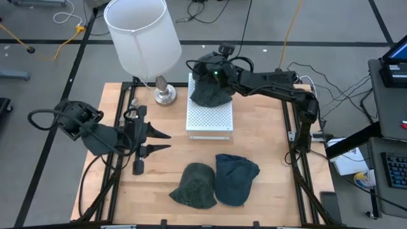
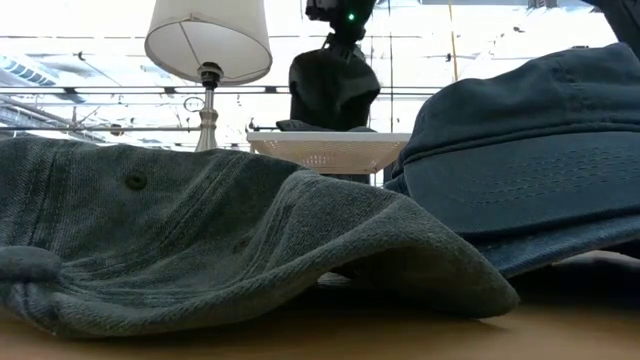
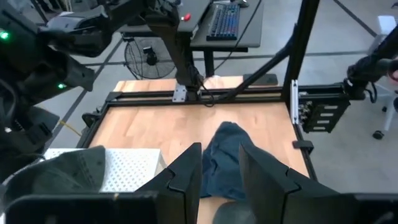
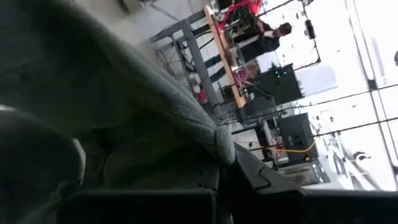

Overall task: Pick & Place hat
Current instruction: Stack the black cap on top of the other black cap on the shelf, then stack the black cap on top of the other black caps on the shelf

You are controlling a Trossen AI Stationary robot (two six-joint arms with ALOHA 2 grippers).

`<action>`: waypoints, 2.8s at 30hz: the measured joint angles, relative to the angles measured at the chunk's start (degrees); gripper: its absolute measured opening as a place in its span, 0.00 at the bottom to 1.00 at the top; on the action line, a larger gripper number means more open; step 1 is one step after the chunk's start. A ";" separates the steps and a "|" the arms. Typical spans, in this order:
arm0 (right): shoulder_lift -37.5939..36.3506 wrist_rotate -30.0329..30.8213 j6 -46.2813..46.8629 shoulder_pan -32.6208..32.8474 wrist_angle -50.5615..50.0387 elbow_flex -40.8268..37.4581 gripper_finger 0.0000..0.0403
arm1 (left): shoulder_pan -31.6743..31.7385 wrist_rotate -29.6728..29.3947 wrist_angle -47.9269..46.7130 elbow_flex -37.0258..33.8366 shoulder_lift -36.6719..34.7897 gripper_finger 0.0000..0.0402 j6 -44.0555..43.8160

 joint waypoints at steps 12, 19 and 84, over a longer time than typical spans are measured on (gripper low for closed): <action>0.00 -3.39 10.51 3.79 -12.45 0.00 0.00 | -0.70 0.71 -2.86 -0.02 -0.33 0.28 -1.21; 1.35 -4.85 17.61 5.51 -17.94 0.04 0.00 | -0.84 2.72 -2.86 -0.02 -0.33 0.28 -1.24; -5.31 -19.40 39.38 13.27 -20.82 -11.58 0.58 | -0.96 3.53 -3.80 -0.02 -0.28 0.28 -2.08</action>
